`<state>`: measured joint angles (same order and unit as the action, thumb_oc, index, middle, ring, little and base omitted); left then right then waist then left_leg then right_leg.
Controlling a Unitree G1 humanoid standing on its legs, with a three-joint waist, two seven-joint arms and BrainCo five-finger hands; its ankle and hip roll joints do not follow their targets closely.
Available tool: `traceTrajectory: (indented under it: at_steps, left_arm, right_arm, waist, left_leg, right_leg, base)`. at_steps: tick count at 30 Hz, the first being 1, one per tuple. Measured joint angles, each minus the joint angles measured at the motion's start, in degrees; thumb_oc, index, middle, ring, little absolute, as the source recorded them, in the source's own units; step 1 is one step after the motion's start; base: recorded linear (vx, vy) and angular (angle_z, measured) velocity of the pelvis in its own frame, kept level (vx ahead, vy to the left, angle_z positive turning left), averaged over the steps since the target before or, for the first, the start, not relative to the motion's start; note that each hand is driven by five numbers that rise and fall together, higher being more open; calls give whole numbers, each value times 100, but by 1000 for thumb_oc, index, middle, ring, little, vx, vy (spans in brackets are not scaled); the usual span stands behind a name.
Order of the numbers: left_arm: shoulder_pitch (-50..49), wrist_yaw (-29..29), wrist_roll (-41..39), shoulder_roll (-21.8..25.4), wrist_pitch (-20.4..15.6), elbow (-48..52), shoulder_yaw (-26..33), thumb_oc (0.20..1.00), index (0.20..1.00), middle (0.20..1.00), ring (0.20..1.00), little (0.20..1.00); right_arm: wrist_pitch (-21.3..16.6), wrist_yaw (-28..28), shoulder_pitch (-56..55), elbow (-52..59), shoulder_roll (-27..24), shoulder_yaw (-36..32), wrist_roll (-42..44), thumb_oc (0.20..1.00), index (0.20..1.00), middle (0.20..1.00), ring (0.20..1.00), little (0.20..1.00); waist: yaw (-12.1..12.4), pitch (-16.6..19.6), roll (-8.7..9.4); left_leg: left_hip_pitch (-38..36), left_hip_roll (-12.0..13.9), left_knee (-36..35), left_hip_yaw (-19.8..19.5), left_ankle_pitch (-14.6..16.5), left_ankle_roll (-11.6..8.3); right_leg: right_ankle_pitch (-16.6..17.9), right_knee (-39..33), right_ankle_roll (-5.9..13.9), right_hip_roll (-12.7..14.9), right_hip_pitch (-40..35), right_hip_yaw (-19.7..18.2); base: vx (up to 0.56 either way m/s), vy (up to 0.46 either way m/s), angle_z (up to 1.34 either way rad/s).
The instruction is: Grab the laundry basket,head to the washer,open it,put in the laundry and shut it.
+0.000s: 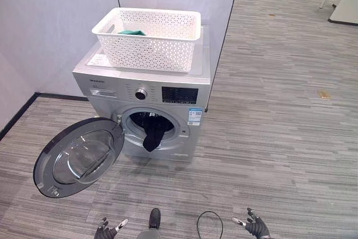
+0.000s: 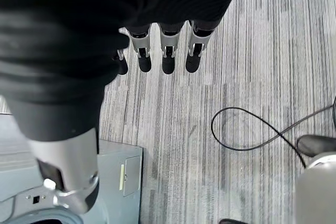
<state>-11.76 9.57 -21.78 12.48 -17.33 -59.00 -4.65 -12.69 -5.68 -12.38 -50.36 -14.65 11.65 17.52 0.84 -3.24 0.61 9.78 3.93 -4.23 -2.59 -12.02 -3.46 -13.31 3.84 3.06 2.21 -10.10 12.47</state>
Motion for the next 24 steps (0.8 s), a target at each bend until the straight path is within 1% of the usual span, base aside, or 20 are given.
traceTrajectory:
  at_steps: [4,5,6,8,15,18,24]
  left_arm:
    - [16,-104,-26,0,-1,22,-8,1000,1000,1000,1000,1000]
    - [32,-135,-23,-44,4,155,-66,1000,1000,1000,1000,1000]
    - [67,-121,39,-35,54,79,-152,1000,1000,1000,1000,1000]
    - [74,-121,54,-58,128,-64,-362,1000,1000,1000,1000,1000]
    - [35,-121,58,-173,133,-59,-514,1000,1000,1000,1000,1000]
    - [0,-120,58,-172,133,-60,-514,1000,1000,1000,1000,1000]
    - [13,-130,58,-172,133,-58,-518,1000,1000,1000,1000,1000]
  right_arm:
    - [-9,91,10,-21,-6,-26,185,1000,1000,1000,1000,1000]
    - [-4,84,18,-77,14,-22,199,1000,1000,1000,1000,1000]
    - [6,74,104,-260,24,-5,199,1000,1000,1000,1000,1000]
    - [60,51,223,-573,30,-1,200,1000,1000,1000,1000,1000]
    - [64,-44,144,-638,32,7,197,1000,1000,1000,1000,1000]
    - [64,-40,120,-635,32,31,198,1000,1000,1000,1000,1000]
    - [64,-26,145,-625,33,39,200,1000,1000,1000,1000,1000]
  waist:
    - [0,-8,17]
    - [0,-26,69]
    - [4,-47,65]
    - [6,-55,29]
    - [9,-205,-214]
    - [11,-217,-247]
    - [8,-243,-201]
  left_leg:
    - [3,-2,3,5,-2,-1]
    - [-60,-4,-8,13,7,9]
    - [-134,-3,-29,32,13,20]
    - [-228,-6,-47,110,-2,4]
    - [-313,27,-77,128,33,0]
    - [-301,13,-80,128,18,22]
    - [-282,-2,-79,119,-10,5]
  right_leg:
    - [33,-41,5,-6,-33,-6]
    - [103,-166,8,-15,-153,-6]
    - [103,-158,9,-17,-206,-26]
    - [95,-105,22,-24,-226,-94]
    - [107,-143,-1,-68,-297,-90]
    - [113,-123,-7,-59,-297,-86]
    - [113,-164,-5,-53,-301,-76]
  base:
    - [0,0,0]
    - [0,0,0]
    - [16,9,-9]
    - [45,21,-17]
    - [15,7,-2]
    - [0,0,0]
    - [0,0,0]
